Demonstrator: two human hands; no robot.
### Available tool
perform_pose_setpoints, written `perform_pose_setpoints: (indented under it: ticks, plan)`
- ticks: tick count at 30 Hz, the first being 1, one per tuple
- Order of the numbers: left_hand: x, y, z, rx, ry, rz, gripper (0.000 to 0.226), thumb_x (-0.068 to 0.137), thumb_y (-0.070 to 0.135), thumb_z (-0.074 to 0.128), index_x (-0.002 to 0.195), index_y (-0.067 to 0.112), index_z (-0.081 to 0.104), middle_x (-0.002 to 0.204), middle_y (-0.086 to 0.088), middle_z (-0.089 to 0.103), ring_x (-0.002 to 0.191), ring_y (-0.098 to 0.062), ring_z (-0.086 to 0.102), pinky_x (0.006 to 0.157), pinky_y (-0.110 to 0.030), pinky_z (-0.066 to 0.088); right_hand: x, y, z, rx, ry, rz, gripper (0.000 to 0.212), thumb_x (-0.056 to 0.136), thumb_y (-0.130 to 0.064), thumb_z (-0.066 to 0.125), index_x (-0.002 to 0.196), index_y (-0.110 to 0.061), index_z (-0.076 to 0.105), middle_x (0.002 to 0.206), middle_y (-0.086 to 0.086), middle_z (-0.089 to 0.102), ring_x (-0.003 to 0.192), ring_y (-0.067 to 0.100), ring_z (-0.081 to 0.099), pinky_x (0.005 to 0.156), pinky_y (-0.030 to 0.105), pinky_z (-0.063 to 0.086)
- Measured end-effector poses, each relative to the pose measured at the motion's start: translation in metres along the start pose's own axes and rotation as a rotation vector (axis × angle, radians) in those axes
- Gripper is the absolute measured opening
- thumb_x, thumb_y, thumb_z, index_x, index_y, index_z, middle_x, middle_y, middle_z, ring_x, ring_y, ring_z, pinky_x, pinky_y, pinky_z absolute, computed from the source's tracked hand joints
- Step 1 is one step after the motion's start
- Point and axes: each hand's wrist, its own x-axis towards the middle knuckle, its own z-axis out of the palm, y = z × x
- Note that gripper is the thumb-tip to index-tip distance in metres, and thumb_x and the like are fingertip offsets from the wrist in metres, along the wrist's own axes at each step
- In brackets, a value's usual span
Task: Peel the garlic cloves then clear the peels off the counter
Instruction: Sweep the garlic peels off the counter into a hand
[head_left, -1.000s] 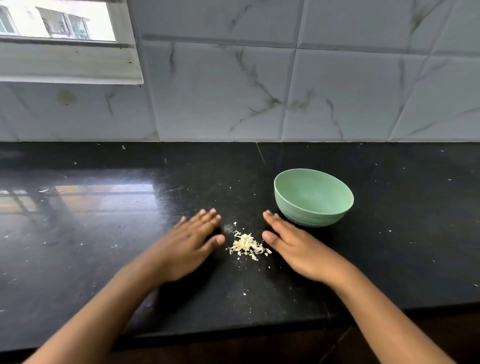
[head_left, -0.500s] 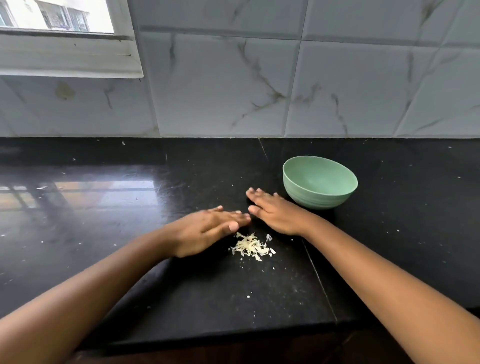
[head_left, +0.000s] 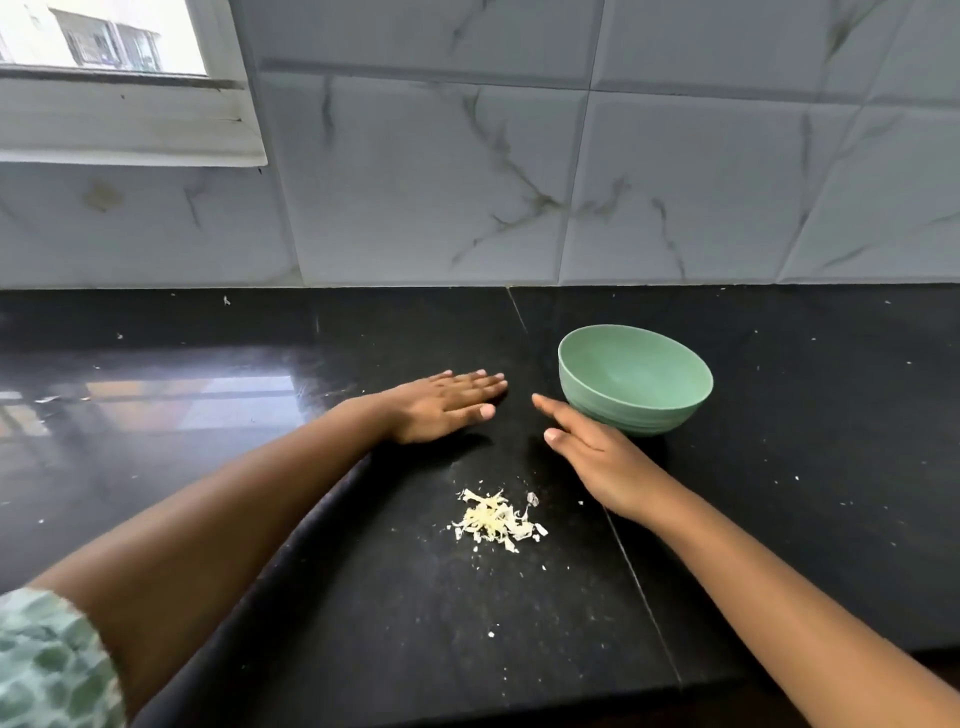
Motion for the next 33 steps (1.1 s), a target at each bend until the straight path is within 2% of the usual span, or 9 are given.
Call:
perform_pose_setpoints:
  ticks: [3, 6, 8, 11, 14, 16, 20, 26, 33]
  plan:
    - [-0.029, 0.010, 0.005, -0.153, -0.006, 0.119, 0.057, 0.097, 0.051, 0.016, 0.150, 0.029, 0.021, 0.157, 0.017, 0.012, 0.143, 0.004, 0.001, 0.118, -0.025, -0.004, 0.023, -0.005, 0.010, -0.081, -0.004, 0.035, 0.048, 0.102, -0.020, 0.037, 0.149, -0.019, 0.028, 0.156, -0.003, 0.024, 0.144, 0.007, 0.018, 0.110, 0.015, 0.010]
    - [-0.064, 0.026, 0.010, -0.710, -0.017, 0.209, 0.070, 0.092, 0.065, 0.020, 0.138, 0.021, 0.049, 0.148, 0.008, 0.041, 0.141, -0.001, 0.026, 0.116, -0.017, 0.011, 0.051, -0.009, 0.018, -0.187, -0.031, 0.059, 0.049, 0.102, -0.022, 0.033, 0.150, -0.015, 0.023, 0.158, 0.001, 0.019, 0.146, 0.012, 0.013, 0.115, 0.024, 0.006]
    - [-0.074, 0.031, 0.009, -0.982, 0.177, 0.149, 0.066, 0.095, 0.060, 0.023, 0.127, 0.016, 0.061, 0.136, 0.003, 0.056, 0.135, -0.009, 0.041, 0.112, -0.022, 0.027, 0.069, -0.011, 0.022, -0.296, -0.075, 0.061, 0.050, 0.103, -0.023, 0.029, 0.151, -0.013, 0.019, 0.160, 0.004, 0.013, 0.147, 0.014, 0.008, 0.118, 0.033, 0.004]
    - [-0.074, 0.025, 0.005, -0.677, 0.549, -0.255, 0.043, 0.101, 0.042, 0.032, 0.127, 0.020, 0.059, 0.140, 0.009, 0.049, 0.136, -0.009, 0.038, 0.111, -0.028, 0.028, 0.087, -0.015, 0.028, -0.481, -0.146, 0.024, 0.052, 0.103, -0.030, 0.026, 0.152, -0.015, 0.016, 0.161, 0.000, 0.006, 0.147, 0.012, 0.003, 0.117, 0.040, 0.000]
    - [-0.074, 0.010, 0.013, -0.174, 0.309, -0.487, 0.049, 0.102, 0.037, 0.030, 0.148, 0.020, 0.029, 0.158, 0.001, 0.019, 0.147, -0.015, 0.012, 0.119, -0.037, 0.008, 0.072, -0.016, 0.029, -0.526, -0.264, -0.087, 0.050, 0.104, -0.032, 0.024, 0.152, -0.019, 0.014, 0.160, -0.005, 0.004, 0.146, 0.007, 0.000, 0.117, 0.037, -0.003]
    - [-0.079, 0.012, 0.022, -0.096, 0.143, -0.407, 0.052, 0.102, 0.041, 0.024, 0.151, 0.026, 0.014, 0.160, 0.007, 0.004, 0.147, -0.011, -0.001, 0.118, -0.036, 0.000, 0.041, -0.017, 0.028, -0.515, -0.353, -0.173, 0.049, 0.104, -0.031, 0.025, 0.151, -0.020, 0.015, 0.159, -0.008, 0.005, 0.145, 0.003, -0.001, 0.116, 0.034, -0.004]
    - [-0.110, 0.050, 0.017, -0.265, 0.081, -0.186, 0.051, 0.100, 0.042, 0.022, 0.149, 0.030, 0.021, 0.154, 0.020, 0.007, 0.141, 0.004, -0.001, 0.117, -0.031, -0.003, -0.035, -0.018, 0.015, -0.404, -0.288, -0.153, 0.049, 0.104, -0.032, 0.028, 0.151, -0.024, 0.015, 0.158, -0.014, 0.006, 0.139, -0.007, -0.001, 0.115, 0.025, -0.004]
    - [-0.142, 0.096, 0.044, -0.091, 0.107, -0.332, 0.071, 0.088, 0.065, 0.010, 0.150, 0.032, -0.002, 0.153, 0.019, -0.011, 0.137, 0.004, -0.016, 0.115, -0.023, -0.008, -0.097, -0.006, 0.022, -0.634, -0.100, 0.154, 0.062, 0.101, -0.046, 0.021, 0.152, -0.019, -0.002, 0.159, -0.008, -0.010, 0.144, 0.003, -0.012, 0.117, 0.029, -0.006]
    - [-0.160, 0.128, 0.064, -0.132, 0.215, -0.261, 0.079, 0.072, 0.077, -0.014, 0.145, 0.045, -0.010, 0.150, 0.030, -0.018, 0.129, 0.018, -0.028, 0.113, -0.020, -0.017, -0.099, -0.023, 0.030, -0.526, -0.194, -0.011, 0.058, 0.101, -0.047, 0.023, 0.152, -0.030, 0.001, 0.157, -0.018, -0.007, 0.141, -0.006, -0.011, 0.119, 0.030, -0.007]
